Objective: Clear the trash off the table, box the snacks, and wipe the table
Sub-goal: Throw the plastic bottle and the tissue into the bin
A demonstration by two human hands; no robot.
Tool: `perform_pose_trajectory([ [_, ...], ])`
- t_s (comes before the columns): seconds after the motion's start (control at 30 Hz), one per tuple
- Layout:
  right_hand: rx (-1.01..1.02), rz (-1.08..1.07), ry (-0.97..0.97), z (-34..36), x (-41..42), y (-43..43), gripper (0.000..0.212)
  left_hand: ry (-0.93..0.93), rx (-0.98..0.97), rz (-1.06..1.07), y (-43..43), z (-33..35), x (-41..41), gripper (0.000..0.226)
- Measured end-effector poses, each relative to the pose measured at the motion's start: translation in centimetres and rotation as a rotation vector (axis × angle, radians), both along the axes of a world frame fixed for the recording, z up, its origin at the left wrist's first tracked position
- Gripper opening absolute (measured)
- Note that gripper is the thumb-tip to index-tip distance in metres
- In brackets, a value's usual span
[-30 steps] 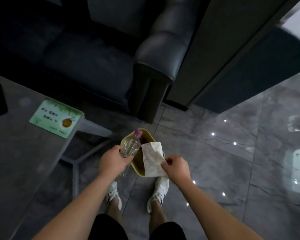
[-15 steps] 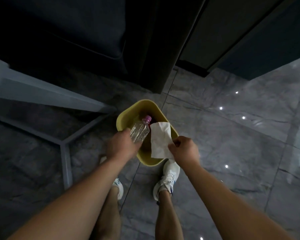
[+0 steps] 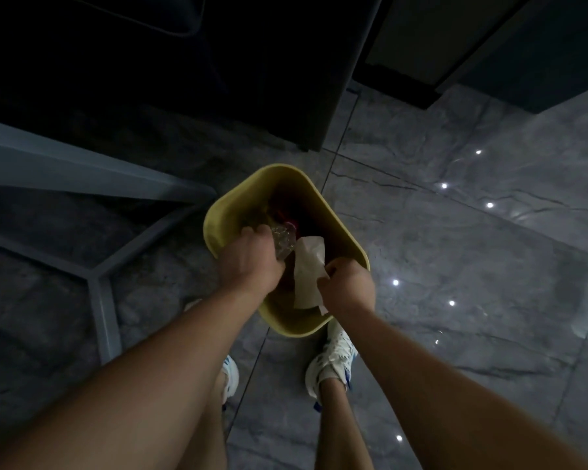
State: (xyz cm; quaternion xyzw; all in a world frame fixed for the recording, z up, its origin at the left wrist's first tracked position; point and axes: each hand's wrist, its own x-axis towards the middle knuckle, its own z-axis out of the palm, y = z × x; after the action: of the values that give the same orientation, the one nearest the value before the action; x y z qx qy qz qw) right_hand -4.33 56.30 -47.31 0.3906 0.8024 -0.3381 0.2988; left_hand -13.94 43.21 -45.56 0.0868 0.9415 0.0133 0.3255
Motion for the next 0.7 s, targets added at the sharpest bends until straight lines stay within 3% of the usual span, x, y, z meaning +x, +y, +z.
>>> perform_pose_trajectory([
  [0.2, -0.055, 0.025, 0.014, -0.7, -0.4, -0.1, 0.012, -0.068, 0.009, -0.04, 1.1, -1.0, -1.0, 0.033],
  [0.33, -0.065, 0.096, 0.056, 0.0, -0.3, -0.2, 0.033, -0.074, 0.009, -0.126, 0.7, -1.0, -1.4, 0.034],
  [0.7, -0.105, 0.231, 0.023, 4.4, -1.3, 0.2, 0.038, -0.086, 0.037, -0.268, -1.8, 3.7, -1.0, 0.04],
])
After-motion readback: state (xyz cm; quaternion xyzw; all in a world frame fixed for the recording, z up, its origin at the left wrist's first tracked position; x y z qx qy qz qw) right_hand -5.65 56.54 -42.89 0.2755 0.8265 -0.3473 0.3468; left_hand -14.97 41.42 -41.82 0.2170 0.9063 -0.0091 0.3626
